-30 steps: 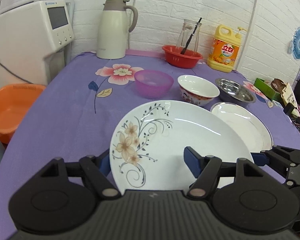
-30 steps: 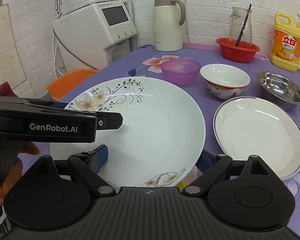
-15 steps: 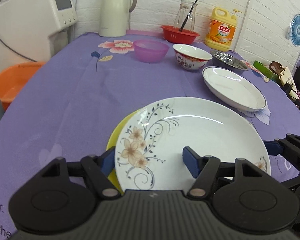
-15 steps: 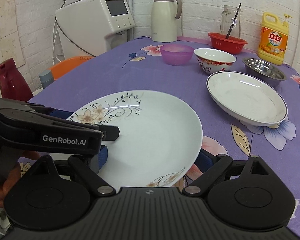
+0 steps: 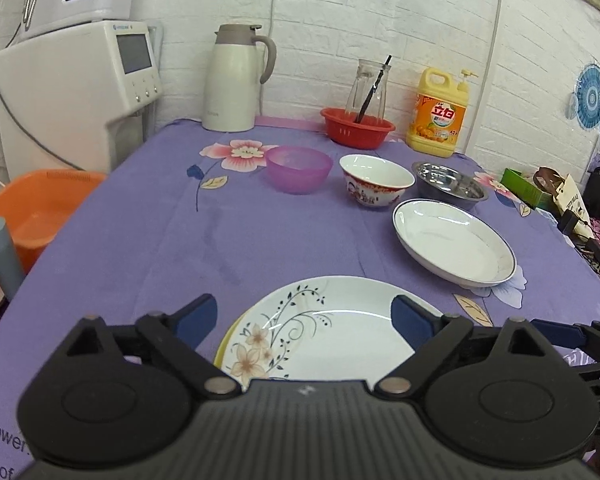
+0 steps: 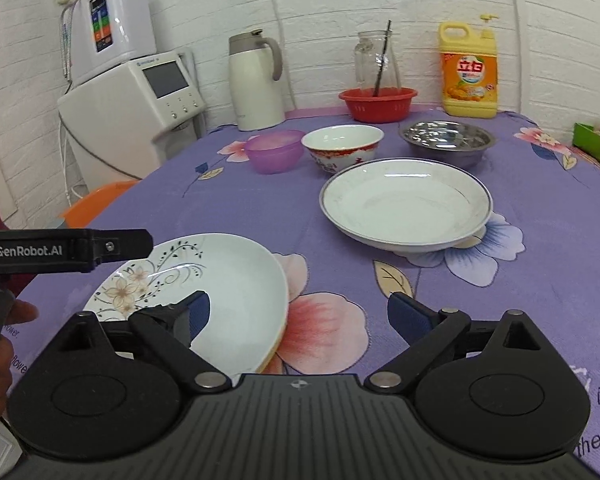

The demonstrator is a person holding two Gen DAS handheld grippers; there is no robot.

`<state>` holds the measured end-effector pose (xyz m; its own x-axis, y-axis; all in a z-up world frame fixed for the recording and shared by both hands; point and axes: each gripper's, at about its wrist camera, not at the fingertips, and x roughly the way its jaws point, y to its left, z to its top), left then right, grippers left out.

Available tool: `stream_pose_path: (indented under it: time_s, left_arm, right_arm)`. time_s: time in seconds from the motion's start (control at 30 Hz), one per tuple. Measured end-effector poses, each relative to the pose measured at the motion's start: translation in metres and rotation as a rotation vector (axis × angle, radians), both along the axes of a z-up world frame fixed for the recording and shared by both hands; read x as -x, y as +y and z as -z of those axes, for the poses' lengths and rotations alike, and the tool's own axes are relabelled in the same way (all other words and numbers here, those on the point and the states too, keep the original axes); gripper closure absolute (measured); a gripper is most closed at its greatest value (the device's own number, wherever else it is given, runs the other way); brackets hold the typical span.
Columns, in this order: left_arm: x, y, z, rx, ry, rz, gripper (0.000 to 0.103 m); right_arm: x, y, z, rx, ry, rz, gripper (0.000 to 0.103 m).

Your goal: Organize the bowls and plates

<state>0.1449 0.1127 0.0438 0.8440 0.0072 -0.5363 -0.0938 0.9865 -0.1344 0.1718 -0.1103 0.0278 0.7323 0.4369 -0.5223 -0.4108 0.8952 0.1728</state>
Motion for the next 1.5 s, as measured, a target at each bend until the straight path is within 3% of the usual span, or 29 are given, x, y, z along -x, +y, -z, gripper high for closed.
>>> stream_pose_path:
  time_s: [0.2, 0.5, 0.63, 0.77, 1.0, 1.07, 1.17, 1.23, 1.37, 1.5]
  left_arm:
    - [-0.017, -0.017, -0.001, -0.022, 0.015, 0.024, 0.01]
    - [-0.045, -0.037, 0.0, -0.032, 0.03, 0.053, 0.01]
    - [-0.055, -0.042, 0.002, -0.036, 0.038, 0.067, 0.01]
    - [-0.066, -0.044, 0.002, -0.041, 0.052, 0.079, 0.01]
    - [-0.089, -0.043, -0.004, -0.036, 0.058, 0.153, 0.01]
    - [-0.101, -0.042, -0.01, -0.035, 0.043, 0.183, 0.01]
    - [-0.127, -0.045, -0.02, -0.01, 0.034, 0.225, 0.01]
    - [-0.146, -0.049, -0.021, 0.003, 0.029, 0.257, 0.01]
    - [-0.198, -0.063, -0.003, 0.031, 0.112, 0.33, 0.01]
    - [-0.226, -0.071, 0.013, 0.024, 0.167, 0.352, 0.01]
  right_arm:
    - [-0.011, -0.033, 0.01, -0.019, 0.039, 0.125, 0.0]
    - [-0.026, -0.057, 0.033, 0.081, 0.091, 0.31, 0.0]
    - [-0.03, -0.049, 0.038, 0.188, 0.076, 0.31, 0.0]
    - [-0.025, -0.054, 0.041, 0.143, 0.028, 0.317, 0.0]
    - [-0.038, -0.059, 0.034, 0.174, 0.075, 0.254, 0.0]
    - [-0.048, -0.072, 0.024, 0.081, 0.097, 0.241, 0.0]
    - [-0.072, -0.087, 0.004, -0.028, 0.05, 0.252, 0.0]
    - [-0.1, -0.083, -0.003, -0.007, 0.007, 0.265, 0.0]
    - [-0.159, -0.074, 0.01, 0.04, 0.047, 0.268, 0.0]
    - [-0.175, -0.067, 0.026, 0.055, 0.076, 0.265, 0.0]
